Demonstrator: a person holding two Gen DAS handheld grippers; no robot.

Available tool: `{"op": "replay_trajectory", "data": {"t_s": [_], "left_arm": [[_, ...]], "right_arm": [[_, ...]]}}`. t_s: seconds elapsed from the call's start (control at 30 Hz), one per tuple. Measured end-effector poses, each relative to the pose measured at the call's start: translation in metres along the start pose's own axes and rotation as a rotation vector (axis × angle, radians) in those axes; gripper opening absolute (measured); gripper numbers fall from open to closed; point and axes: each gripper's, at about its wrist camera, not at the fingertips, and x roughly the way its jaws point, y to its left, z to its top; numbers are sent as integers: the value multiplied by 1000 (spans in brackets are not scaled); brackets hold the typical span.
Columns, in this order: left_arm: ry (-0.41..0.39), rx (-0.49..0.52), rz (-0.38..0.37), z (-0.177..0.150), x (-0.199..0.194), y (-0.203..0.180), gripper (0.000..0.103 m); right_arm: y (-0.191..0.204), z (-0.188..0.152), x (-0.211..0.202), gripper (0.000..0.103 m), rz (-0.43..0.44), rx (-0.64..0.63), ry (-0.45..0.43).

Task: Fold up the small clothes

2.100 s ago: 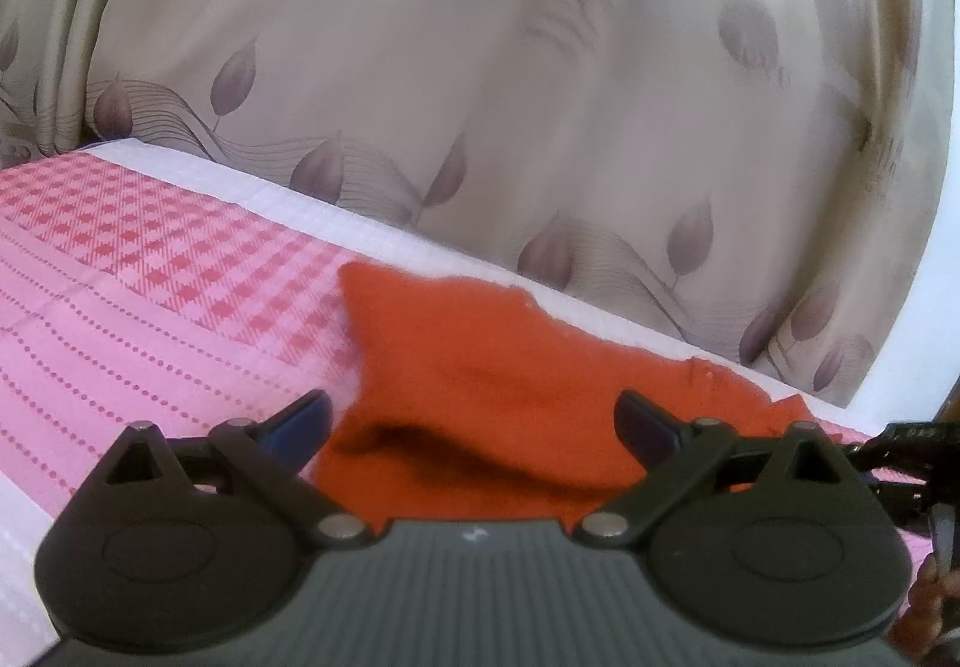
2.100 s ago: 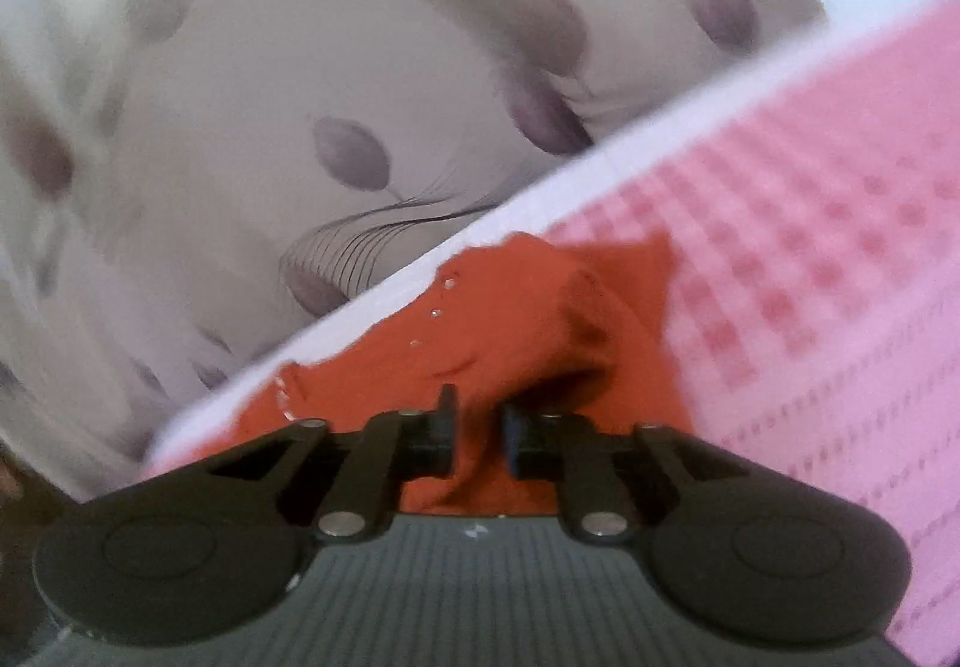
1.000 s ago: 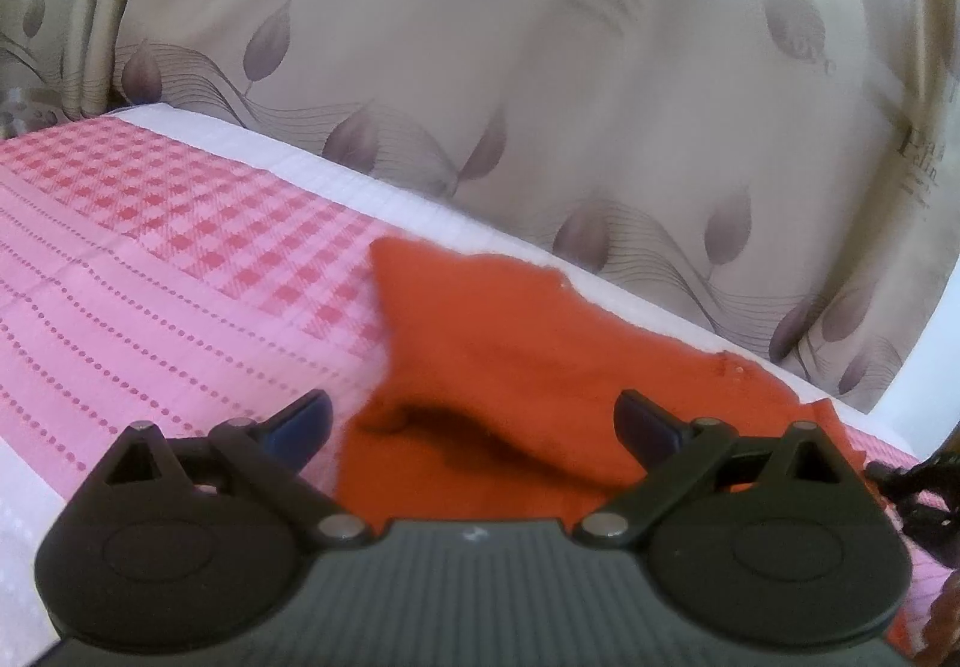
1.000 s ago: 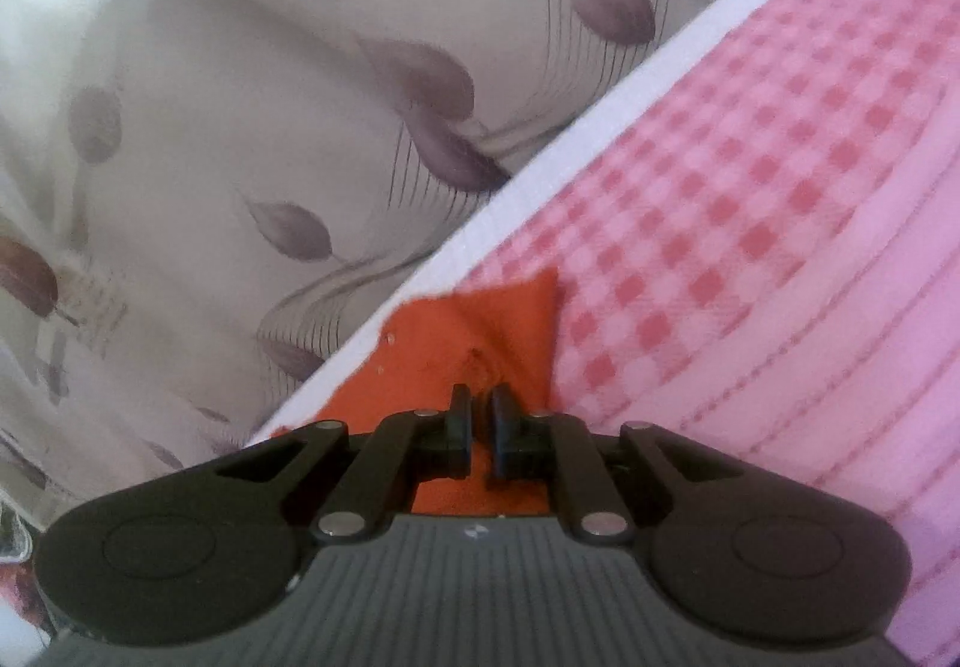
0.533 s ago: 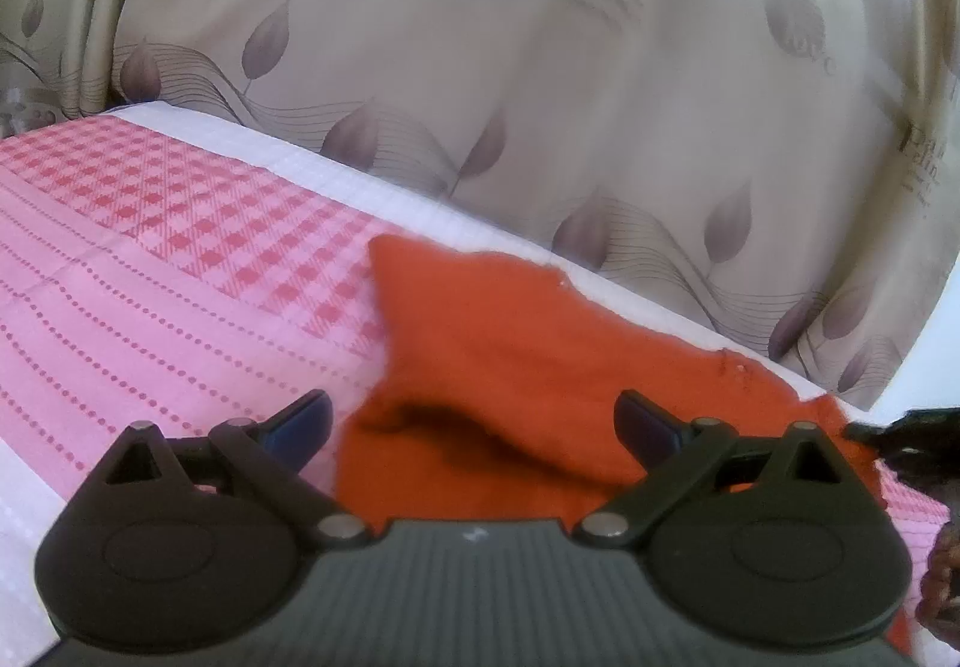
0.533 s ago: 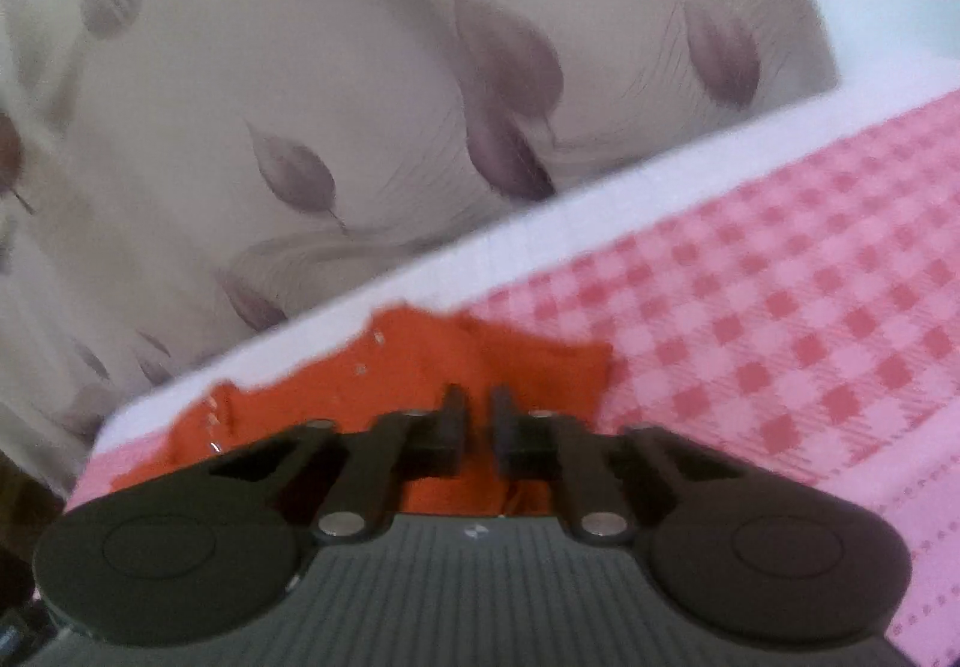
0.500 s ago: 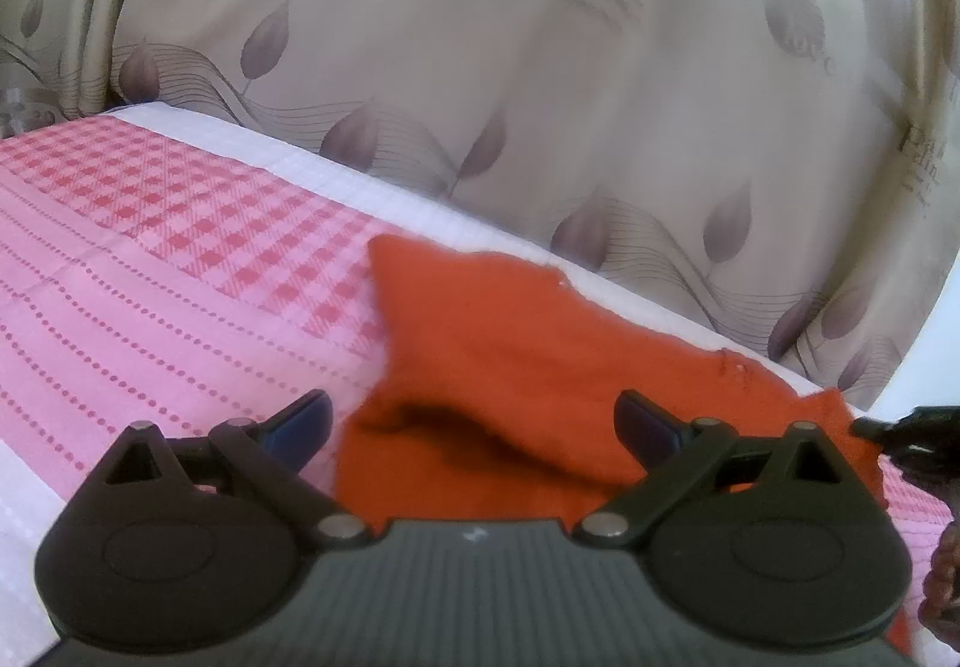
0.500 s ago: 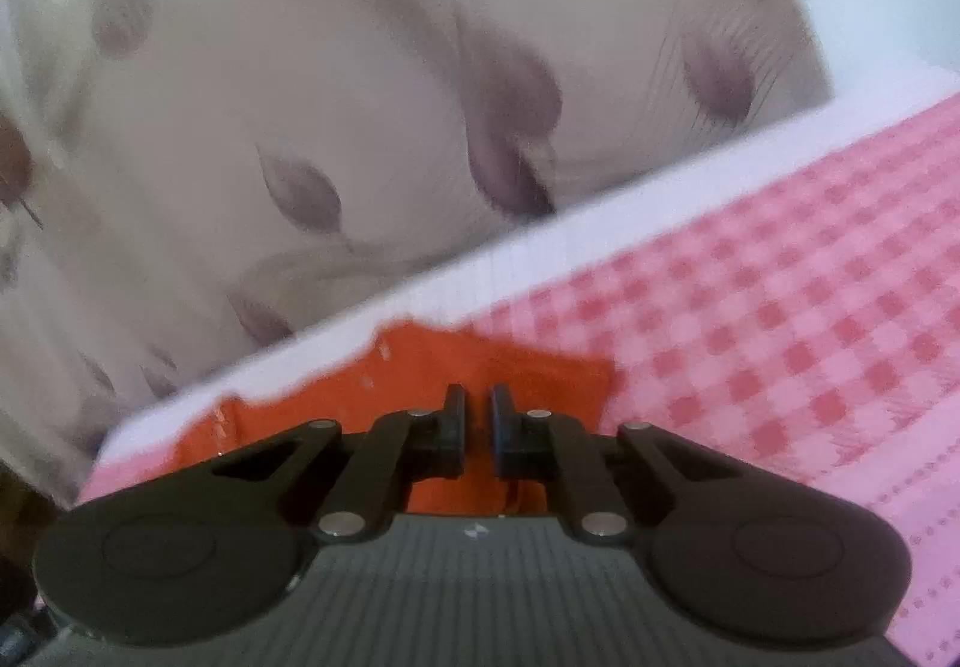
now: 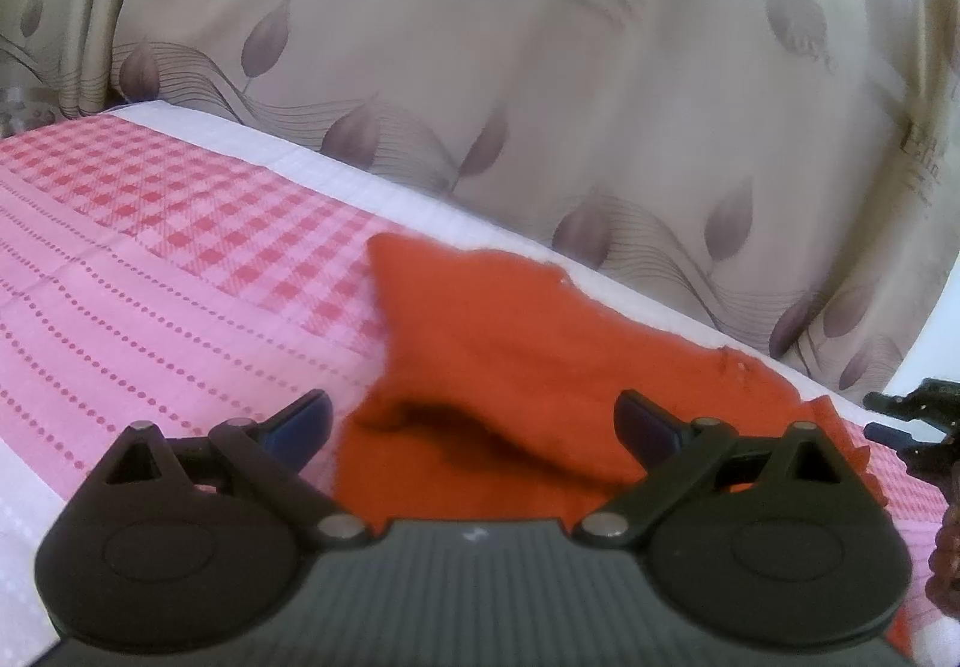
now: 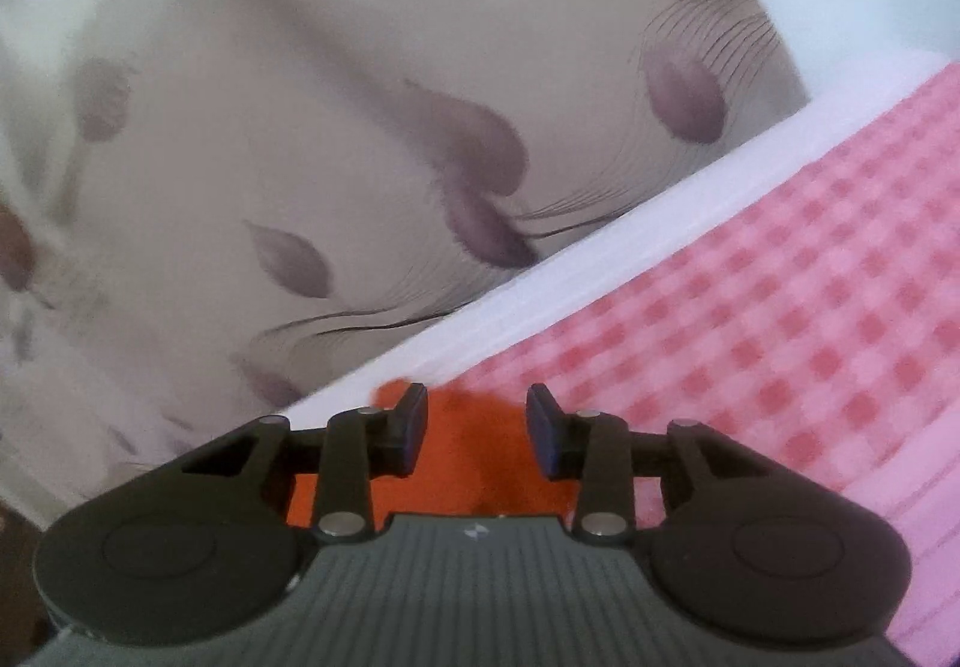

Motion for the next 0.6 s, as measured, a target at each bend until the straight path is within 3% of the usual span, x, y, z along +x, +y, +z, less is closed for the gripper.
{"op": "replay_trajectory", "data": {"t_s": [0.27, 0.37, 0.47, 0.53, 0.6], "left_arm": [[10, -1, 0, 0, 1, 0, 101], [10, -1, 8, 0, 1, 0, 101], [4, -5, 19, 0, 0, 0, 101], [-9, -10, 20, 1, -2, 1, 101], [-39, 7, 12, 5, -9, 0, 101]], "right_arm": [[13, -17, 24, 38, -106, -200, 105], [25, -24, 30, 14, -215, -330, 55], [24, -19, 32, 14, -215, -332, 46], [23, -17, 18, 14, -227, -289, -9], [23, -15, -9, 21, -147, -226, -92]]}}
